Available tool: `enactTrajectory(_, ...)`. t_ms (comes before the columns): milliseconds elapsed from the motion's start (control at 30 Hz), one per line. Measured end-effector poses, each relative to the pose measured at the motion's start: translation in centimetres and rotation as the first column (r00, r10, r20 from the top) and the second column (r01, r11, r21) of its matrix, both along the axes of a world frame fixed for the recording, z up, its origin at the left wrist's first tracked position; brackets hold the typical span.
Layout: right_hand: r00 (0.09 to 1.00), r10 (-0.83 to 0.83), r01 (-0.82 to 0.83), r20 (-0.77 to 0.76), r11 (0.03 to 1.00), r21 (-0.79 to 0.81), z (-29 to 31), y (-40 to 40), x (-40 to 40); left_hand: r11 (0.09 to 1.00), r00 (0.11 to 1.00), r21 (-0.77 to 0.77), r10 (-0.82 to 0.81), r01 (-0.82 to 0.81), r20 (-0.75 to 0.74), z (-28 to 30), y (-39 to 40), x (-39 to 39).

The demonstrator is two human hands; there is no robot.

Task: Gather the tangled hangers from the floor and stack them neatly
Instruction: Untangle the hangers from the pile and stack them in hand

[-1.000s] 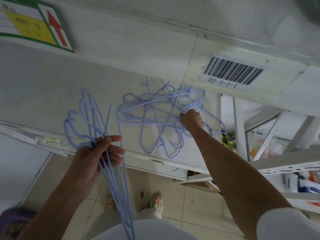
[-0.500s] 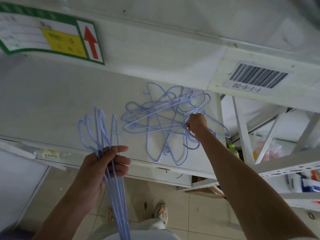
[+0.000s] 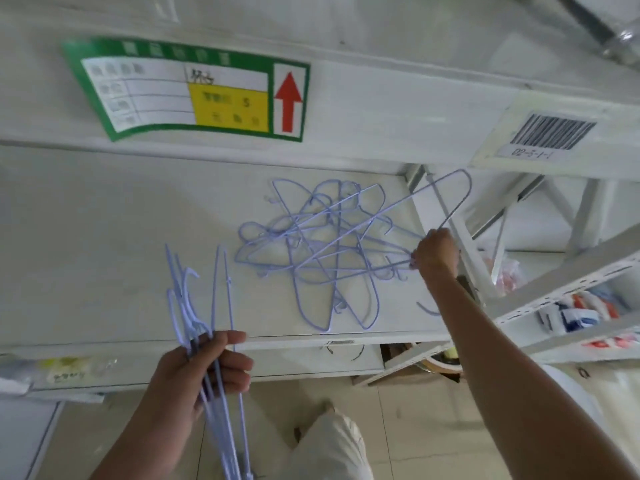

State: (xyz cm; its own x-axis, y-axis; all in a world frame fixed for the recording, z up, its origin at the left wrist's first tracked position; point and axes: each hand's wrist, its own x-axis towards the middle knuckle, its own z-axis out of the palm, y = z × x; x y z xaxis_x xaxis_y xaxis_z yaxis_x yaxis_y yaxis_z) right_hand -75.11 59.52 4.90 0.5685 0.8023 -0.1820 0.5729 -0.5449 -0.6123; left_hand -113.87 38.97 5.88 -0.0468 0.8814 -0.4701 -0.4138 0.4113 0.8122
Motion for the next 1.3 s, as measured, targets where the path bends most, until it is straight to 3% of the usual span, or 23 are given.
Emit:
enactTrajectory(100, 0.978, -0.168, 0.147, 0.127, 0.976, 0.162, 2.3, 0.3, 2.4, 0.999, 0.999, -0.041, 0.005, -0.003, 0.032, -0.4, -0.1, -0.4)
enactTrajectory(167, 0.953, -0.176, 0.138, 0.246, 0.977, 0.165, 3.6, 1.5, 3.5, 0.999, 0.999, -0.044, 0.013, -0.011, 0.035, -0.5, 0.1, -0.6)
enactTrajectory(333, 0.947, 0.115, -0.178, 0.299, 0.964, 0.195, 5.8, 4.4, 2.7, 0.999, 0.999, -0.034, 0.015, -0.014, 0.032, -0.5, 0.0, -1.3)
enactTrajectory(467, 0.763, 0.488, -0.535, 0.425, 0.845, -0.011, 4.6, 6.6, -1.2, 0.997, 0.999, -0.073, -0.004, 0.008, 0.047, -1.2, -0.3, -1.8)
enactTrajectory(633, 0.501, 0.716, -0.729, 0.486, 0.652, -0.209, 0.5, 9.2, -5.6, 0.991, 1.000, -0.128, 0.024, -0.024, -0.004, -2.5, -1.4, -2.1)
enactTrajectory(700, 0.442, 0.759, -0.761, 0.478, 0.599, -0.247, -0.8, 10.2, -6.5, 0.988, 0.999, -0.152, 0.042, -0.040, 0.013, -2.8, -1.9, -2.3)
enactTrajectory(933, 0.445, 0.817, -0.788, 0.367, 0.552, -0.273, -1.1, 13.2, -4.7, 0.971, 0.982, -0.168, 0.155, -0.172, -0.110, -3.3, -2.0, -1.2)
enactTrajectory(1067, 0.234, 0.909, -0.781, 0.346, 0.387, -0.490, -1.0, 12.6, -0.3, 0.975, 0.972, -0.086, 0.194, -0.206, -0.129, -2.5, -1.0, 0.9)
enactTrajectory(1133, 0.133, 0.910, -0.780, 0.393, 0.341, -0.525, -1.5, 11.5, 0.4, 0.977, 0.968, -0.020, 0.208, -0.213, -0.140, -2.0, -0.4, 2.0)
enactTrajectory(1200, 0.090, 0.857, -0.802, 0.508, 0.365, -0.473, -2.5, 10.5, 0.3, 0.976, 0.965, 0.035, 0.217, -0.214, -0.147, -1.9, 0.1, 3.0)
enactTrajectory(1300, 0.159, 0.805, -0.813, 0.571, 0.435, -0.387, -3.8, 9.4, -0.8, 0.970, 0.963, 0.076, 0.239, -0.231, -0.121, -2.1, 0.9, 4.6)
